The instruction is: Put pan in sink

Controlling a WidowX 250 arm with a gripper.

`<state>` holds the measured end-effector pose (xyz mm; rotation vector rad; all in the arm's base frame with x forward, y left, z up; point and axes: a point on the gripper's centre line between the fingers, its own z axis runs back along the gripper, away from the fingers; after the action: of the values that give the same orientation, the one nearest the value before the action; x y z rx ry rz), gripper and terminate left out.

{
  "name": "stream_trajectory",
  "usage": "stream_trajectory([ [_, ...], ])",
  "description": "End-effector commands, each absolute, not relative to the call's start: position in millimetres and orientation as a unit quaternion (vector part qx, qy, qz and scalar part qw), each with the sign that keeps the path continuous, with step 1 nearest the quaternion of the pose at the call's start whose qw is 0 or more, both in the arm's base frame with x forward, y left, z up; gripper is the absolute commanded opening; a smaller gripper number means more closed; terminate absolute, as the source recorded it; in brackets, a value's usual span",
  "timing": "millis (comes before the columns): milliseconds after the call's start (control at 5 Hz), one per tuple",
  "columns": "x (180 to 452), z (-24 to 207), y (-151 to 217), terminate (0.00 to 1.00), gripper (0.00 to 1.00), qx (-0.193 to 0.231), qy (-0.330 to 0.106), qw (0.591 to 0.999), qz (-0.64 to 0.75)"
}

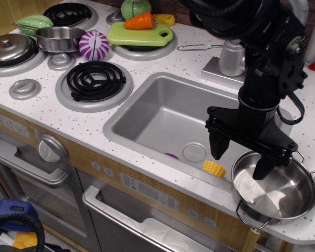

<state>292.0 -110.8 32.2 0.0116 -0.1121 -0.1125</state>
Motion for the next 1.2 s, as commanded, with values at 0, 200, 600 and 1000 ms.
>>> stream_trajectory([
  [0, 310.3, 32.1, -107.0, 0.00, 1.00, -0.002, -0.088, 0.994, -0.062],
  [200, 315.5, 25.6, -105.0, 0.00, 1.00, -0.007, -0.094, 0.993, -0.067],
  [600, 319.4, 25.1, -100.3, 0.00, 0.00, -0.015, -0.090, 0.993, -0.072],
  [1000, 346.7, 66.2, -53.3, 0.00, 0.00, 0.042, -0.067, 0.987, -0.139],
])
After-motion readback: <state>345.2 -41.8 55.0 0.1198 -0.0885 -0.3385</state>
